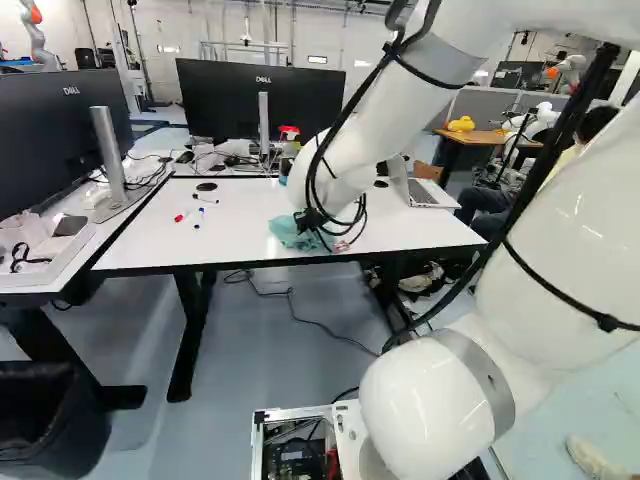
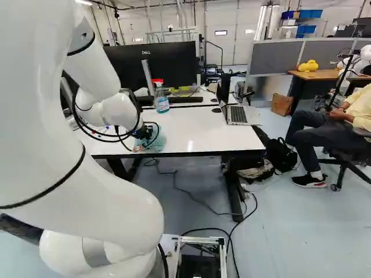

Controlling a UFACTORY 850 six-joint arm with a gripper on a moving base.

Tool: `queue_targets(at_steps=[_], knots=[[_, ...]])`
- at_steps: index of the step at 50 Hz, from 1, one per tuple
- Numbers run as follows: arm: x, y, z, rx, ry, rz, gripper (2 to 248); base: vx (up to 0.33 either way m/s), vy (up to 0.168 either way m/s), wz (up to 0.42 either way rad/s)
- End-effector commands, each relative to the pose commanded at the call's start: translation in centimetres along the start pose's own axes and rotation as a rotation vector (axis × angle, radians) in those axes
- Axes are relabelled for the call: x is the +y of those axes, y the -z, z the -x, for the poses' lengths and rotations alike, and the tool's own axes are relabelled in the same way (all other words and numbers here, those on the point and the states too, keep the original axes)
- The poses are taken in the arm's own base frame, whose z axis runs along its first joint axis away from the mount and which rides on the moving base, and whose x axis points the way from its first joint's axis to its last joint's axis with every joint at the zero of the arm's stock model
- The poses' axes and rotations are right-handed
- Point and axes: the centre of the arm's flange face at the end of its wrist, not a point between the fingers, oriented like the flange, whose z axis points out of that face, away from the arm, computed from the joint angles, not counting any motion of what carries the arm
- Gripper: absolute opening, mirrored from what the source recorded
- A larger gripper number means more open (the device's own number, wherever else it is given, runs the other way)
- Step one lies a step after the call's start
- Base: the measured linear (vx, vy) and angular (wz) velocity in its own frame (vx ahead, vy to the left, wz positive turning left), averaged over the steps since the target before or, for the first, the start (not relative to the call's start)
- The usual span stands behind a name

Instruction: Clean the table with the green towel

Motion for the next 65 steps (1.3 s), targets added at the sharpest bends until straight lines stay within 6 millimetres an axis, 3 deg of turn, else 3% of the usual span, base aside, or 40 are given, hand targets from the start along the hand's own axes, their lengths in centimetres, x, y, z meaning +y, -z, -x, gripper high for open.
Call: queue_targets(at_steps=[15,31,52,65], knots=[[2.3,0.3,0.3,0.001,-0.047,0.038,30,0.0,0.0,0.0],[3.9,-1.1,-1.6,-0.001,-0.076,0.061,30,0.0,0.0,0.0],[4.6,-3.7,-5.0,0.002,-0.084,0.067,30,0.0,0.0,0.0],[3.9,-5.2,-6.9,0.006,-0.067,0.054,30,0.0,0.0,0.0]])
